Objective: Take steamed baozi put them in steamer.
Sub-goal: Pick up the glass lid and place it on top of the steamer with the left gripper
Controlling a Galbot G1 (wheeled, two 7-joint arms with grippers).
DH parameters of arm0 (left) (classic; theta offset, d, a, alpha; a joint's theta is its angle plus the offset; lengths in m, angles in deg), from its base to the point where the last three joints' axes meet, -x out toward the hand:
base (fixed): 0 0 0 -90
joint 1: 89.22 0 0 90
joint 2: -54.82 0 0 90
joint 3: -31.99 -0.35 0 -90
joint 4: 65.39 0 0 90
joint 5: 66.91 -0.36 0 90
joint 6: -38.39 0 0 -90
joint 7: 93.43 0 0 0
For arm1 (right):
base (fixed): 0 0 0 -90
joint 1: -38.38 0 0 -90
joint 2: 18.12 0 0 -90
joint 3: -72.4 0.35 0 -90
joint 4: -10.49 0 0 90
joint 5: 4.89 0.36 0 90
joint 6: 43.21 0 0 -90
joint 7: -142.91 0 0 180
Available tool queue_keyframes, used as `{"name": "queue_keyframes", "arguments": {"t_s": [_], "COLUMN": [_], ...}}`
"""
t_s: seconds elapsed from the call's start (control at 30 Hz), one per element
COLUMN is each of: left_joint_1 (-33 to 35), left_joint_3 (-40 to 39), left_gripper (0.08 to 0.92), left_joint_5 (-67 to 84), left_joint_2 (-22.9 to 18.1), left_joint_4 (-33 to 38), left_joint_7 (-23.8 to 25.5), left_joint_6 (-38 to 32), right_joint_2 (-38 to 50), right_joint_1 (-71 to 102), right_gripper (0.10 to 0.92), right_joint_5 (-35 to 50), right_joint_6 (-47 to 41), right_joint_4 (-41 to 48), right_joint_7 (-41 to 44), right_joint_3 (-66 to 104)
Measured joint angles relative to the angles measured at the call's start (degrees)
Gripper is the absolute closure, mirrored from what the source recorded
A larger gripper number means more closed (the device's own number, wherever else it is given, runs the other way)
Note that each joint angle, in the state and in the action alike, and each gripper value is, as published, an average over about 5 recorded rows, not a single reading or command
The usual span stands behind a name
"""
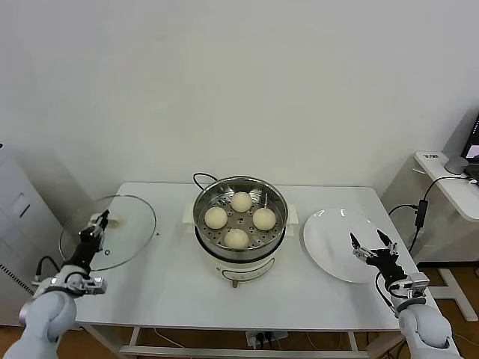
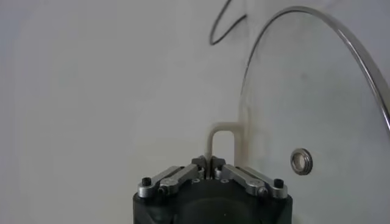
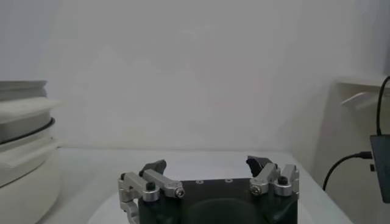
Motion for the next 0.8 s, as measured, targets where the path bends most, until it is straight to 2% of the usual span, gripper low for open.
{"name": "queue_keyframes", "arguments": {"t_s": [0.4,0.8], "left_joint_1": [-3.4,-11.7], "left_joint_3": [-10.1,-25.6], "left_gripper": [0.89,0.89], "left_joint_5": [5.3,0.4], "left_joint_2": [3.8,1.0], "left_joint_4": [12.4,17.1], "left_joint_7": [8.8,15.3], "left_joint_6": [16.1,30.8], "right_joint_2": [0.6,1.0], "right_joint_1": [-0.5,-0.6], "right_gripper": [0.203,0.203], "right_joint_5": [0.3,0.3], "right_joint_6": [-0.2,-0.5], "right_joint_4": [-0.2,-0.2], "right_joint_7": [-0.1,-0.3], "right_joint_3": [0.4,0.4]}}
